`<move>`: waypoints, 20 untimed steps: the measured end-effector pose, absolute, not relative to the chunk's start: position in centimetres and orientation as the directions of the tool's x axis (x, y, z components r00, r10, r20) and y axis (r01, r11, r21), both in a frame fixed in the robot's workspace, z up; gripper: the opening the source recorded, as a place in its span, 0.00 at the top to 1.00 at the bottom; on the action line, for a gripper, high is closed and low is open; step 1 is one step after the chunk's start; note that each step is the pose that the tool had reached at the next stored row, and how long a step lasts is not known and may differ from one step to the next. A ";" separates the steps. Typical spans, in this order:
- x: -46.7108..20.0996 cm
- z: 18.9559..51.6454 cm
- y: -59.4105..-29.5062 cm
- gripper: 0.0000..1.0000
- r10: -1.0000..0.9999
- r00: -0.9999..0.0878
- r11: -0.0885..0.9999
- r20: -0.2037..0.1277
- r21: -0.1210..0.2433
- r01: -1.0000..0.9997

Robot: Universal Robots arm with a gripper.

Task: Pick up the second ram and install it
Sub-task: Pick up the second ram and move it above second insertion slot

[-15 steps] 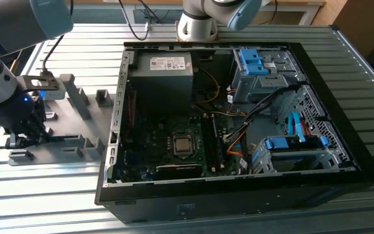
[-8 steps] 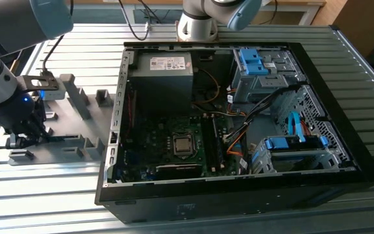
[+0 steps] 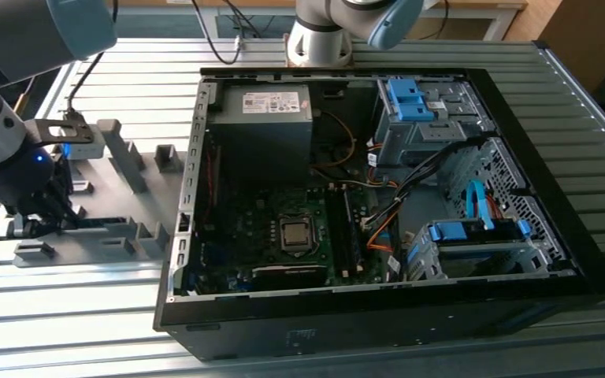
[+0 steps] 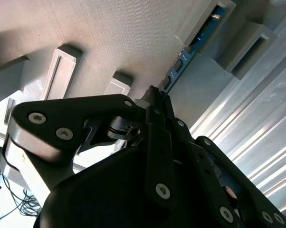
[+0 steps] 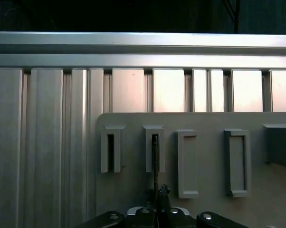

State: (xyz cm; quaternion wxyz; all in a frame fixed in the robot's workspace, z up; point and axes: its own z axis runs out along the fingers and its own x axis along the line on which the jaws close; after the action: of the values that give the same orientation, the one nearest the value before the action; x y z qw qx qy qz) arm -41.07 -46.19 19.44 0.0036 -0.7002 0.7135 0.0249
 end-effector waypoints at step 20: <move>-41.1 20.2 -46.2 0.86 -0.999 -0.019 0.018 -0.040 0.030 -0.999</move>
State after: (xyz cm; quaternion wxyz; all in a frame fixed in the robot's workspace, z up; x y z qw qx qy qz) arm -41.07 -46.19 20.24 0.0036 -0.7002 0.7135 0.0249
